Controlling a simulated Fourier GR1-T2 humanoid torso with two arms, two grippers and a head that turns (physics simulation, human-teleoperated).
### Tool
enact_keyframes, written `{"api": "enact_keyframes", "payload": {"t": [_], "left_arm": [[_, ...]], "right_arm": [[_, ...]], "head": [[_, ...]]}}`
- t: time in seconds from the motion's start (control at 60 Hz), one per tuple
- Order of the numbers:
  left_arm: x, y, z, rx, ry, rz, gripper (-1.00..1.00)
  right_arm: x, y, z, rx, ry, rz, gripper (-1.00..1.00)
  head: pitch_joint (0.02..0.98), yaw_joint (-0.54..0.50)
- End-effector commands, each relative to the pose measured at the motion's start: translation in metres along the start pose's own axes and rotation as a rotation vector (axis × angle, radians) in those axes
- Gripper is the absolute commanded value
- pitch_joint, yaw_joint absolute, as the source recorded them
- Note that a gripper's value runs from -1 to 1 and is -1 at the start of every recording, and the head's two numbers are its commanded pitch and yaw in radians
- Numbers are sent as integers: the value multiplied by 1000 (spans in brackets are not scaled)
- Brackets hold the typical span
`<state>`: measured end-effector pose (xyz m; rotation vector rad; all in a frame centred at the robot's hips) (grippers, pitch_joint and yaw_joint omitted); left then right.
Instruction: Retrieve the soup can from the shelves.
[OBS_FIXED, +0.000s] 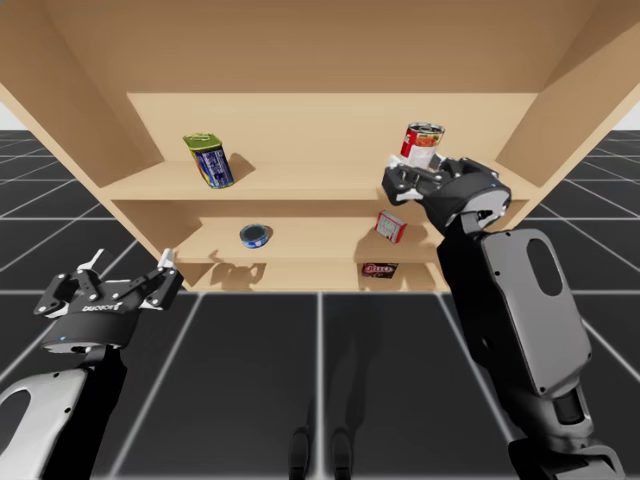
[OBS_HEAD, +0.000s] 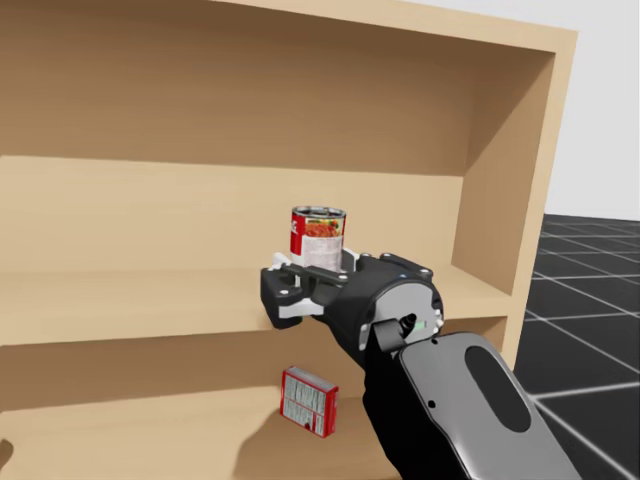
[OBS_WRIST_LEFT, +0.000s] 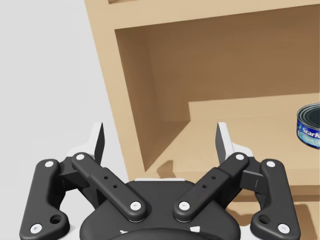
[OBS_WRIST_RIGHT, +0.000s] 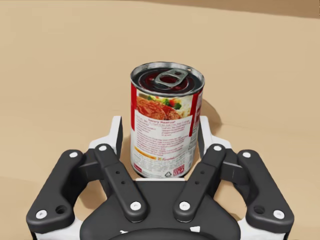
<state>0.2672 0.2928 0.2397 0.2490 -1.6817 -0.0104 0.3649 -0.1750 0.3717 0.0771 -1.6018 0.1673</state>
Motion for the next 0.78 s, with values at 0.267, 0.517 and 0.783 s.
{"api": "enact_keyframes", "payload": {"t": [0.267, 0.517, 0.783], "left_arm": [[0, 0, 0, -1, -2, -1, -1000], [0, -1, 0, -1, -2, -1, -1000], [0, -2, 0, 1, 1, 1, -1000]], "right_arm": [[6, -9, 10, -70, -67, 64, 970], [16, -8, 47, -94, -153, 148, 884], [19, 0, 102, -92, -225, 227, 918]], "head": [[251, -307], [253, -305], [262, -306]]}}
